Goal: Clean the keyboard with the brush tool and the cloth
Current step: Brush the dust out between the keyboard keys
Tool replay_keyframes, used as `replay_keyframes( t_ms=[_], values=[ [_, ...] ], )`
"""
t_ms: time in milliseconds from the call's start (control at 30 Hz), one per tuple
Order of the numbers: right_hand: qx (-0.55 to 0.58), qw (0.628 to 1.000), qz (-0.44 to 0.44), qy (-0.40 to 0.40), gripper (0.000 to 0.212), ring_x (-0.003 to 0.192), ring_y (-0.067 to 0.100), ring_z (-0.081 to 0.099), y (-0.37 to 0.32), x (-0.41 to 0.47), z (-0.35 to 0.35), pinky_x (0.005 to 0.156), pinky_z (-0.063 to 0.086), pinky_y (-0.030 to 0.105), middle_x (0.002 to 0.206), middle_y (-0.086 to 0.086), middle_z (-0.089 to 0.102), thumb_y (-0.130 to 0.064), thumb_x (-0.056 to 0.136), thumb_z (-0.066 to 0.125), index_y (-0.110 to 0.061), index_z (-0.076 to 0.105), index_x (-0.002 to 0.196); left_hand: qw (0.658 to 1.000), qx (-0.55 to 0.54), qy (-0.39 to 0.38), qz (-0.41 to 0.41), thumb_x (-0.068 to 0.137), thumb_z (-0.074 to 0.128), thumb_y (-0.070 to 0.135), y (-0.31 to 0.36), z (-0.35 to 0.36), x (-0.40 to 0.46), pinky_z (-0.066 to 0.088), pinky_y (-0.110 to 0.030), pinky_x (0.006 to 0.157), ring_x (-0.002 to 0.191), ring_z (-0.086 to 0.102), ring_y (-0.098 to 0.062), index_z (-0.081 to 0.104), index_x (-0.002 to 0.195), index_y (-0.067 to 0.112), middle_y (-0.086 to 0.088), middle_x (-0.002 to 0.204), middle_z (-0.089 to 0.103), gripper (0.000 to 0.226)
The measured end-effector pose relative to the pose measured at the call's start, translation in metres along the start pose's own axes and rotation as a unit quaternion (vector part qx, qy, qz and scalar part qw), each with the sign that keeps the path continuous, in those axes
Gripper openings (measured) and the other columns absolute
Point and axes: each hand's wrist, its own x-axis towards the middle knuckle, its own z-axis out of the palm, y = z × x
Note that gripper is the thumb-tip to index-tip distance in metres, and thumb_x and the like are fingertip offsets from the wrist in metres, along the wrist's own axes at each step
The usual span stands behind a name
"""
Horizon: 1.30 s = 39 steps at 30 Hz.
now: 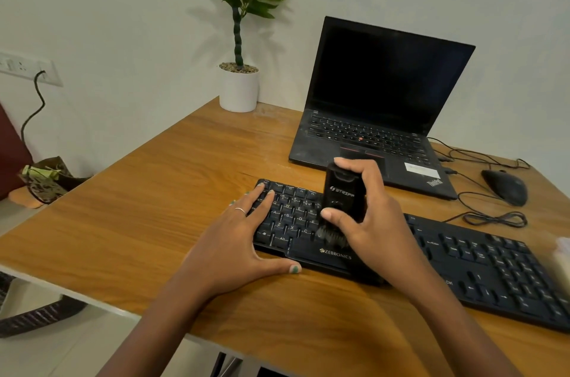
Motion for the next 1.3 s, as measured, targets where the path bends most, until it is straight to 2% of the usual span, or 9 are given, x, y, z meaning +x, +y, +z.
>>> replay_keyframes(
  t_ms=[233,367,500,667,833,967,1100,1233,1300],
  values=[
    [-0.001,1.000,-0.012,-0.007,0.063,0.094,-0.011,0.054,0.000,0.000,0.005,0.067,0.056,0.021,0.097,-0.025,0.049,-0.016,0.080,0.070,-0.052,0.031,0.113,1.000,-0.005,0.004,0.004,0.046,0.033,0.102,0.000,0.000,0.000,0.019,-0.037,0.120,0.149,0.001,-0.010,-0.005,0.153,0.039,0.022,0.159,-0.015,0.129],
    [-0.037,0.998,-0.008,0.046,0.062,0.086,0.001,0.059,0.006,0.004,0.002,0.066,0.056,0.024,0.097,-0.023,0.048,-0.019,0.081,0.069,-0.045,0.030,0.122,1.000,-0.001,0.001,0.003,0.050,0.037,0.099,0.002,-0.001,0.000,0.019,-0.036,0.120,0.149,0.001,-0.010,-0.005,0.153,0.039,0.022,0.159,-0.015,0.126],
    [0.029,1.000,-0.002,-0.001,0.062,0.095,-0.023,0.046,0.001,-0.003,0.002,0.066,0.047,0.005,0.100,-0.029,0.045,-0.015,0.078,0.071,-0.044,0.033,0.117,1.000,-0.002,0.000,0.005,0.050,0.036,0.099,0.002,-0.002,-0.001,0.017,-0.033,0.120,0.148,0.000,-0.008,-0.006,0.153,0.038,0.021,0.159,-0.015,0.127],
    [-0.054,0.998,0.003,0.028,0.062,0.084,0.006,0.059,0.006,0.004,-0.001,0.064,0.056,0.026,0.096,-0.022,0.048,-0.020,0.082,0.069,-0.046,0.029,0.123,1.000,-0.002,0.004,0.006,0.049,0.035,0.100,0.001,-0.002,-0.001,0.017,-0.034,0.120,0.148,0.001,-0.009,-0.005,0.153,0.038,0.021,0.159,-0.015,0.127],
    [0.013,1.000,-0.001,-0.012,0.062,0.096,-0.012,0.053,-0.001,0.001,0.005,0.067,0.055,0.021,0.099,-0.027,0.050,-0.015,0.079,0.071,-0.046,0.035,0.119,1.000,-0.005,0.000,0.001,0.053,0.044,0.094,0.003,-0.002,-0.001,0.018,-0.034,0.120,0.148,0.001,-0.009,-0.005,0.153,0.038,0.022,0.159,-0.015,0.124],
    [-0.022,0.999,0.017,0.036,0.063,0.081,0.005,0.061,0.008,0.007,-0.001,0.063,0.056,0.025,0.096,-0.018,0.051,-0.019,0.081,0.069,-0.043,0.030,0.124,1.000,-0.003,-0.003,0.000,0.054,0.044,0.093,0.004,-0.003,-0.002,0.018,-0.035,0.120,0.149,0.001,-0.010,-0.005,0.153,0.039,0.022,0.159,-0.015,0.123],
    [0.030,1.000,0.010,0.000,0.061,0.092,-0.018,0.051,0.002,0.001,0.002,0.063,0.048,0.007,0.099,-0.025,0.048,-0.015,0.078,0.071,-0.043,0.035,0.118,1.000,-0.004,-0.006,-0.002,0.054,0.045,0.093,0.004,-0.003,-0.002,0.016,-0.034,0.120,0.148,0.000,-0.009,-0.006,0.153,0.038,0.021,0.159,-0.016,0.123],
    [-0.015,0.999,0.033,0.040,0.063,0.081,0.003,0.060,0.010,0.007,-0.005,0.059,0.053,0.020,0.095,-0.018,0.049,-0.018,0.080,0.069,-0.041,0.031,0.125,1.000,0.005,-0.011,-0.004,0.052,0.042,0.094,0.005,-0.005,-0.001,0.014,-0.033,0.119,0.148,-0.002,-0.009,-0.007,0.153,0.038,0.021,0.158,-0.017,0.125],
    [-0.009,0.998,0.026,0.056,0.063,0.084,0.000,0.058,0.011,0.005,-0.005,0.060,0.053,0.019,0.097,-0.021,0.047,-0.017,0.080,0.070,-0.040,0.032,0.125,1.000,0.002,-0.011,-0.004,0.052,0.042,0.094,0.006,-0.004,-0.001,0.013,-0.032,0.120,0.148,-0.002,-0.008,-0.007,0.153,0.038,0.021,0.158,-0.017,0.125]
  ],
)
